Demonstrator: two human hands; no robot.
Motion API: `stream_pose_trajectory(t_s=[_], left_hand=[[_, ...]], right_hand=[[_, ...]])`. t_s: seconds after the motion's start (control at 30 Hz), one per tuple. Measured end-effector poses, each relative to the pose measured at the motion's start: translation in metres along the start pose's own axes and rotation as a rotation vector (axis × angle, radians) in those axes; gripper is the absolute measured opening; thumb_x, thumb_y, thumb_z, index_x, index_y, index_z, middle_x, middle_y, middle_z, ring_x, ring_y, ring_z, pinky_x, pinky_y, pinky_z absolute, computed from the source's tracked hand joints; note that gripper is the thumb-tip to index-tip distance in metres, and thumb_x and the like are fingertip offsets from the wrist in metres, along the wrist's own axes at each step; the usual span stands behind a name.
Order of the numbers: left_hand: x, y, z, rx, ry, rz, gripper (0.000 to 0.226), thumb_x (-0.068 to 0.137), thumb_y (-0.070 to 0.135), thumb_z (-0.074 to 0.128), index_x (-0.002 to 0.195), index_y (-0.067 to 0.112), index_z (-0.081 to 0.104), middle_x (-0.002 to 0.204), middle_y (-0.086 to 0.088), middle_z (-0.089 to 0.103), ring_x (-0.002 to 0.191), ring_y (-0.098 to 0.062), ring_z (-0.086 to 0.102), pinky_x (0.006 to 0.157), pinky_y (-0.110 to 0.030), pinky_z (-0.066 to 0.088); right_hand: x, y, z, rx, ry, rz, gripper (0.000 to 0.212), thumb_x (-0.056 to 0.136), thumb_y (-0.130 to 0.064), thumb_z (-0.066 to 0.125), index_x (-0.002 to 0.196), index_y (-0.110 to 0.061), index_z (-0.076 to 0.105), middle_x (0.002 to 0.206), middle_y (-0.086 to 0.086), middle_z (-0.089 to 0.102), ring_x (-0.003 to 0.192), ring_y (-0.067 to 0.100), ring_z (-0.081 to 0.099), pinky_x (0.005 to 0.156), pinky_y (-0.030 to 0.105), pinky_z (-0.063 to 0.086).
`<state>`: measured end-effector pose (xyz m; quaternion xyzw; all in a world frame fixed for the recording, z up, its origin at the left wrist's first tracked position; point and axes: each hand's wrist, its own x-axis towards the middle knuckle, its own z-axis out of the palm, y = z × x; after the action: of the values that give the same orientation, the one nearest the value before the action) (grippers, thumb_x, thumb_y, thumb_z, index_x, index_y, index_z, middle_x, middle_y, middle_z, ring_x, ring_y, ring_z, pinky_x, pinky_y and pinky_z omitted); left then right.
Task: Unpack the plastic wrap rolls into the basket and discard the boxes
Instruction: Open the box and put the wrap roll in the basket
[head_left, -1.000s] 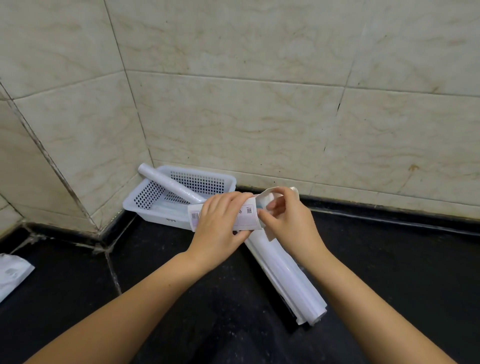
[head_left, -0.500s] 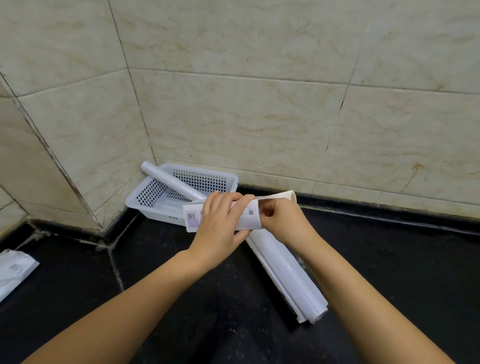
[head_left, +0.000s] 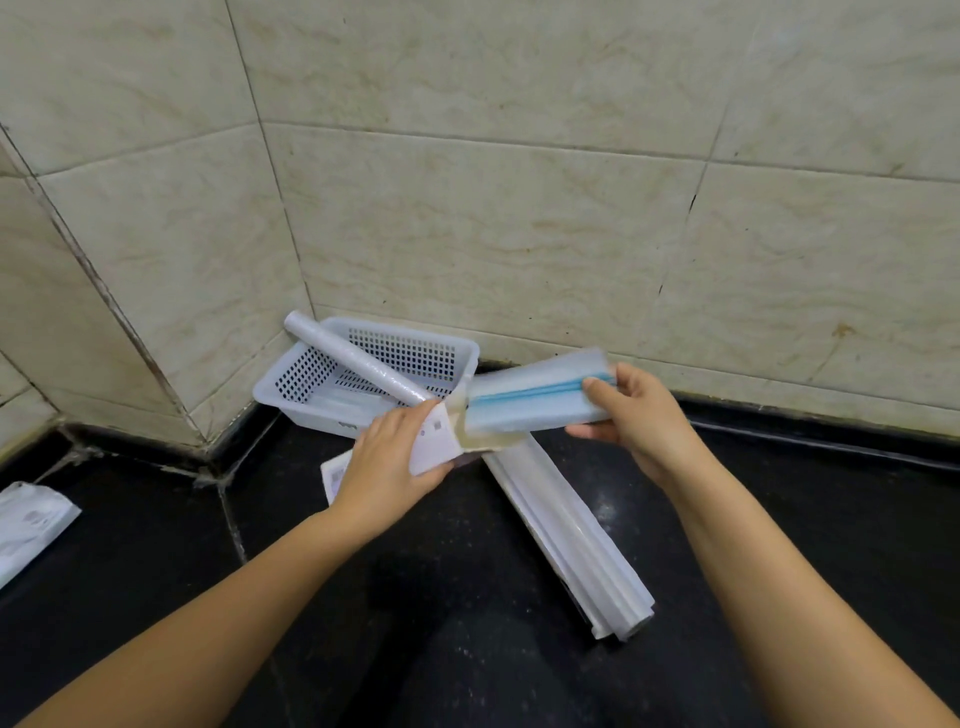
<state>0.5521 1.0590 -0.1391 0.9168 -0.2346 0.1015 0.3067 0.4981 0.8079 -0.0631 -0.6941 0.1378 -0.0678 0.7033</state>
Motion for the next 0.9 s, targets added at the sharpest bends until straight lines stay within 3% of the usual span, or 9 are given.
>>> stream_pose_trajectory(t_s=[0.17,0.3,0.4,0.47,0.53,0.63,0.77,0.83,0.9], left_hand=[[-0.044,-0.034,0.028,0.184,-0.450,-0.055,0.082,0.066,0.079,0.048,0.134,0.035,0.034,0.119,0.005,0.053,0.109,-0.017,0.048,0.094,-0.032,0.035],[-0.047,-0.035,0.035,0.072,-0.701,-0.190,0.088,0.072,0.064,0.060,0.144,0.031,0.023,0.142,0.002,0.042,0.130,-0.014,0.038,0.115,-0.035,0.021],[-0.026,-0.015,0.014,-0.666,-0.506,-0.464,0.058,0.081,0.051,0.061,0.132,0.035,0.040,0.137,0.000,0.051,0.119,-0.007,0.051,0.103,-0.030,0.035],[-0.008,-0.007,0.002,-1.187,-0.358,-0.591,0.042,0.080,0.050,0.059,0.118,0.033,0.054,0.124,-0.002,0.064,0.109,-0.015,0.063,0.092,-0.034,0.048],[0.006,-0.006,-0.007,-1.474,-0.206,-0.667,0.036,0.085,0.035,0.061,0.118,0.021,0.058,0.115,-0.006,0.070,0.104,-0.022,0.067,0.078,-0.036,0.058],[0.018,-0.015,-0.015,-1.425,-0.040,-0.756,0.029,0.089,0.014,0.058,0.118,0.012,0.057,0.114,-0.009,0.068,0.101,-0.023,0.067,0.070,-0.033,0.059],[0.030,-0.040,-0.025,-1.276,-0.016,-0.712,0.017,0.090,0.012,0.056,0.105,0.018,0.062,0.112,-0.008,0.067,0.101,-0.021,0.066,0.082,-0.039,0.056],[0.038,-0.051,-0.029,-1.254,-0.042,-0.660,0.019,0.091,0.012,0.054,0.108,0.018,0.061,0.112,-0.007,0.068,0.102,-0.021,0.067,0.085,-0.040,0.055],[0.047,-0.065,-0.031,-1.204,-0.066,-0.619,0.021,0.092,0.013,0.053,0.111,0.018,0.060,0.112,-0.007,0.069,0.102,-0.020,0.067,0.085,-0.037,0.055]], right_hand=[[0.001,0.013,-0.005,0.151,-0.029,0.014,0.015,0.094,-0.010,0.050,0.105,-0.005,0.060,0.104,0.013,0.064,0.079,0.012,0.071,0.061,0.023,0.058],[0.002,0.033,0.011,0.156,-0.094,0.031,0.012,0.094,-0.012,0.051,0.101,-0.009,0.060,0.099,0.010,0.066,0.080,0.012,0.072,0.064,0.024,0.058],[0.002,0.043,0.026,0.177,-0.133,0.057,0.012,0.093,-0.013,0.052,0.101,-0.011,0.061,0.098,0.007,0.068,0.084,0.014,0.072,0.066,0.024,0.058],[0.003,0.047,0.038,0.180,-0.171,0.079,0.013,0.093,-0.013,0.052,0.103,-0.012,0.061,0.101,0.008,0.069,0.087,0.016,0.072,0.066,0.024,0.058],[0.005,0.050,0.050,0.172,-0.230,0.109,0.016,0.094,-0.013,0.051,0.107,-0.013,0.060,0.108,0.011,0.068,0.090,0.016,0.071,0.067,0.025,0.059],[0.013,0.049,0.068,-0.019,-0.258,0.114,0.024,0.092,-0.014,0.053,0.116,-0.016,0.053,0.123,0.012,0.060,0.100,0.016,0.065,0.078,0.026,0.058],[0.036,0.035,0.094,-0.637,-0.222,-0.254,0.075,0.085,-0.026,0.064,0.146,-0.019,0.021,0.137,-0.006,0.036,0.126,0.010,0.037,0.106,0.028,0.033],[0.053,0.032,0.117,-0.875,-0.333,-0.348,0.069,0.085,-0.029,0.063,0.144,-0.018,0.029,0.141,0.001,0.043,0.129,0.017,0.040,0.106,0.030,0.033],[0.073,0.030,0.141,-0.972,-0.394,-0.283,0.039,0.086,-0.025,0.059,0.124,-0.019,0.055,0.121,0.005,0.061,0.110,0.022,0.056,0.087,0.027,0.041]])
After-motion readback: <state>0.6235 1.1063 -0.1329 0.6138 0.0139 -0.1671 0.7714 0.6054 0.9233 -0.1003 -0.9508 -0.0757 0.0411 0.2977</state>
